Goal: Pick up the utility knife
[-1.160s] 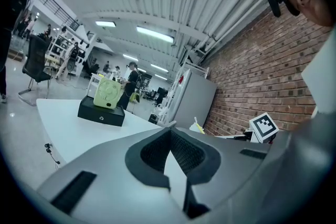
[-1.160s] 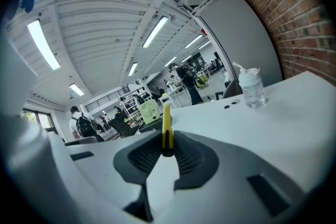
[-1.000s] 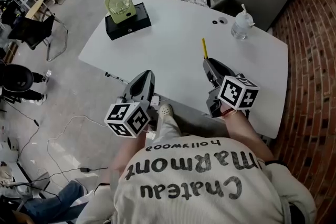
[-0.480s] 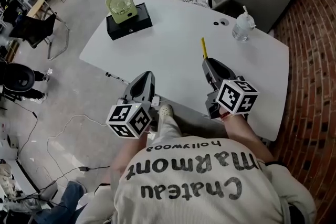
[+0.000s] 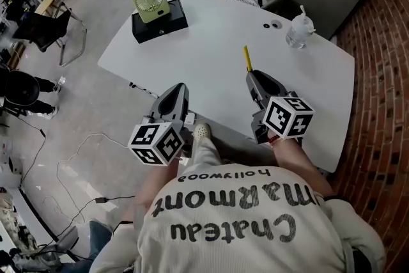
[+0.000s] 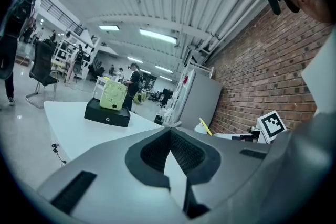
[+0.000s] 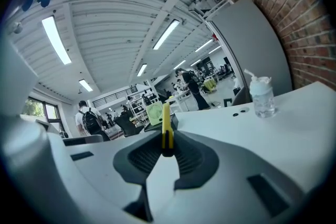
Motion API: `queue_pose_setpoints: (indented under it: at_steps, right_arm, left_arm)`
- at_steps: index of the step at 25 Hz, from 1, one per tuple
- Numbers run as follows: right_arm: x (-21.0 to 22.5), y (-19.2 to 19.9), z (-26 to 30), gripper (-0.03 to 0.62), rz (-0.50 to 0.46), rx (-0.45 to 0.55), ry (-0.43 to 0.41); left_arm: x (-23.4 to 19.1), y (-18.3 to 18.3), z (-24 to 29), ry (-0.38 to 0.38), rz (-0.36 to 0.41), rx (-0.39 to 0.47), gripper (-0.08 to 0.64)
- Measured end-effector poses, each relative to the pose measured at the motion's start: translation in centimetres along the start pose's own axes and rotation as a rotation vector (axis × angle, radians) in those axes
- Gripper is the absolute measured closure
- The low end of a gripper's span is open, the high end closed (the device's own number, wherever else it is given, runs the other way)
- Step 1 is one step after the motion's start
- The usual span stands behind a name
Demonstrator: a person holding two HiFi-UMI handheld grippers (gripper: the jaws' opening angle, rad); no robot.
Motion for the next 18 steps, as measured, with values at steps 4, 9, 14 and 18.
queue_pose_setpoints:
  at_steps: [4, 9, 14, 18]
  right_arm:
    - [0.34, 0.19, 0.18, 0.522, -0.002, -0.011, 0.001]
    - [0.42, 0.48, 0.05, 0.522, -0.001, -0.019, -0.006]
    - [0.64, 0.55, 0.05, 0.522, 0.001, -0.022, -0.001]
    - [0.78, 0.44, 0.25, 0.522, 0.002, -0.022, 0.003]
  left_arm:
    - [-0.10, -0.14, 0.24, -0.002, -0.004, 0.002, 0.558]
    - [-0.02, -0.07, 0.19, -0.003, -0.005, -0.001, 0.558]
    - [0.04, 0.09, 0.41, -0.002, -0.008, -0.007, 0.558]
    - [-0.06, -0.11, 0.81, 0.004, -0.005, -0.005, 0.558]
Point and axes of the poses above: the fingertips, and each gripper's own axes: z forward along the fingers, x to its right, y out of its underside, the point moved 8 cm from there along -z, backward along the fingers, and after that the axes turned 6 degrees about z, right-handed, at the moved point
